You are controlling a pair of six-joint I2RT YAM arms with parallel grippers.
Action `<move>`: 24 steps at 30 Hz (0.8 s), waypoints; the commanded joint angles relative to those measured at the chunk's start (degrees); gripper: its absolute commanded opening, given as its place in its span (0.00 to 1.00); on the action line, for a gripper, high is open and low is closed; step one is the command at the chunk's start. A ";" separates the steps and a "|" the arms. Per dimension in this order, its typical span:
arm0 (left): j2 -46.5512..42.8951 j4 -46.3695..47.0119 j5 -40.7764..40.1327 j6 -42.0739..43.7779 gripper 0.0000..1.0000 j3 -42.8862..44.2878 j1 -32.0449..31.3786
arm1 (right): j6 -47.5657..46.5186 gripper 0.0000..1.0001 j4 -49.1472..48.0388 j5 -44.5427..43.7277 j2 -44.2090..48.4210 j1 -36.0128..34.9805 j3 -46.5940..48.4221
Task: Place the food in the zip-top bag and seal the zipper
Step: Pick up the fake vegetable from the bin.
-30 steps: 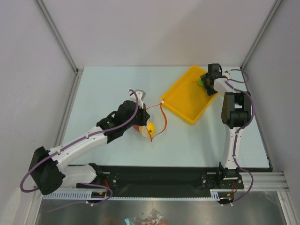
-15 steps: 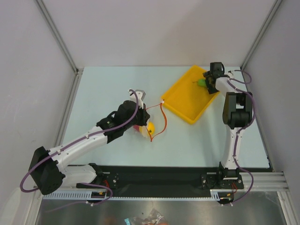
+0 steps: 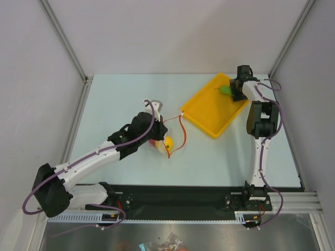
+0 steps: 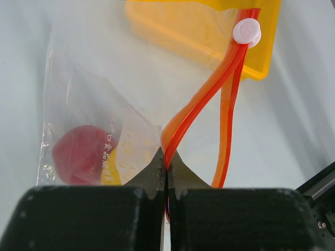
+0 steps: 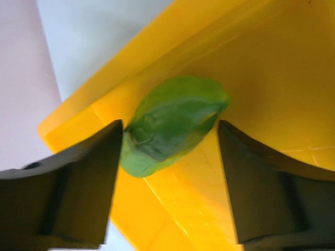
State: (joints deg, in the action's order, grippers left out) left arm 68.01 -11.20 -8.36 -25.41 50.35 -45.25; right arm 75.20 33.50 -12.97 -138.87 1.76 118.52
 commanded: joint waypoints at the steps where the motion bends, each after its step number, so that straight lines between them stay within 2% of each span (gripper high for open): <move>1: -0.60 1.80 0.80 -0.25 0.00 0.37 -0.19 | 0.13 0.71 2.10 1.29 -0.26 -0.26 -0.31; 2: -0.60 1.71 0.71 -0.26 0.00 0.37 -0.27 | -0.49 0.64 1.84 1.20 -0.26 -0.44 -0.22; 3: -0.68 1.80 0.63 -0.26 0.00 0.37 -0.19 | -1.19 0.53 1.49 1.46 -0.09 -0.44 -0.22; 4: -0.68 1.71 0.63 -0.26 0.00 0.37 -0.27 | -1.46 0.38 1.31 1.63 0.17 -0.44 -0.39; 11: -0.60 1.71 0.45 -0.26 0.00 0.45 -0.27 | -8.48 0.34 -4.66 0.67 8.78 -1.58 -7.50; 16: 0.11 1.71 0.19 0.01 0.00 0.54 -0.19 | -18.05 0.30 -12.83 5.84 19.32 -3.78 -16.46; 21: -0.15 1.62 -0.08 -0.34 0.00 0.37 -0.19 | -22.63 0.19 -15.38 7.51 31.16 -6.50 -28.32; 23: -0.59 1.88 0.18 -0.43 0.00 0.10 -0.27 | -24.04 0.18 -16.88 8.05 35.75 -8.35 -32.71; 24: -0.68 1.89 0.27 -0.43 0.00 0.10 -0.27 | -24.05 0.17 -18.89 9.62 38.12 -9.05 -38.22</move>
State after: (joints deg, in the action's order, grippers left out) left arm 68.31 -11.22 -8.36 -25.43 50.35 -45.25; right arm 55.20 19.59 -6.50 -108.14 -5.56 87.07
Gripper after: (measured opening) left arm 0.008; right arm 0.498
